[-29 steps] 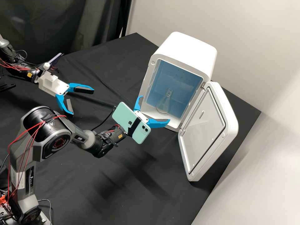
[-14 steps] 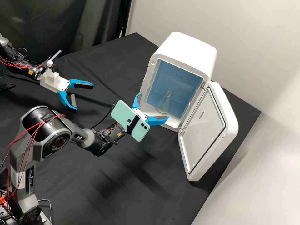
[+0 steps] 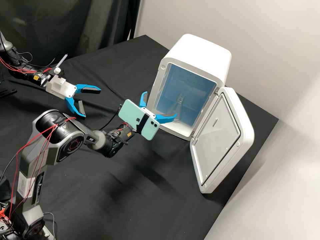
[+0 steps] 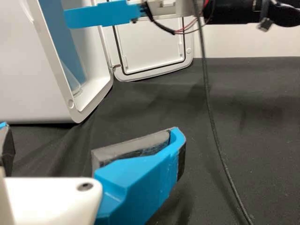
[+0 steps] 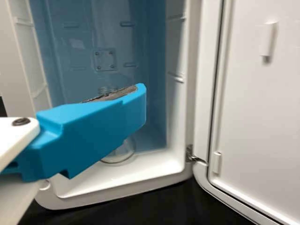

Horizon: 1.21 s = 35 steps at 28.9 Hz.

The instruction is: Take the flask out of the incubator

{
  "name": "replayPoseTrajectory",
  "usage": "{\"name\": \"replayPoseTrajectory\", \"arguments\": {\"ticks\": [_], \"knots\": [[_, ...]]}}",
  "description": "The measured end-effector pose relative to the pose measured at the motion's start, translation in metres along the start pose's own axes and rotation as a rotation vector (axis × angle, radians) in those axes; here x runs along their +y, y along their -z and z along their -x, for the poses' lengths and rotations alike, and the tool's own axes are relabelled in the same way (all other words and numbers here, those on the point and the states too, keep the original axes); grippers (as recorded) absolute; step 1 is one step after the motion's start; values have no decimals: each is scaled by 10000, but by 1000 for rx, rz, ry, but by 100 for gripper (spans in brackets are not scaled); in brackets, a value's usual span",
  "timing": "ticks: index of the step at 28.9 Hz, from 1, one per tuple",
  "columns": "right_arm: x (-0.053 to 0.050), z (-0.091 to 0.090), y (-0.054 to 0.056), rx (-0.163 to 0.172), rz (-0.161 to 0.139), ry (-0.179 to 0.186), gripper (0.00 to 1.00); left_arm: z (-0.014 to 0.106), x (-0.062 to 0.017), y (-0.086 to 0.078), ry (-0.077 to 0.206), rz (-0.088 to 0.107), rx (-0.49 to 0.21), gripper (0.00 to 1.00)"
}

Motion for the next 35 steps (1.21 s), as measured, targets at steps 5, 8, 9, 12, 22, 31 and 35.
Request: {"name": "replayPoseTrajectory", "arguments": {"ticks": [5, 8, 9, 12, 22, 31, 35], "knots": [[-131, -164, 36, 14, 2, 30, 100, 0, -1, -5, 0, 0, -2, 100], [-210, -219, 20, 2, 20, 56, 100, 0, -1, -5, 0, 0, -2, 100], [-250, -238, 19, 0, 21, 70, 100, 0, -1, -5, 0, 0, -2, 100], [-270, -266, 0, -5, 21, 74, 100, 0, -1, -5, 0, 0, -2, 100], [-221, -422, -72, -24, 27, 68, 100, -2, -3, -25, 1, -2, -9, 100], [-69, -397, -253, -72, 29, 36, 100, -5, -4, -86, 1, -4, -28, 100], [-29, -363, -340, -97, 29, 30, 100, -6, -5, -92, 2, -4, -30, 100]]}}
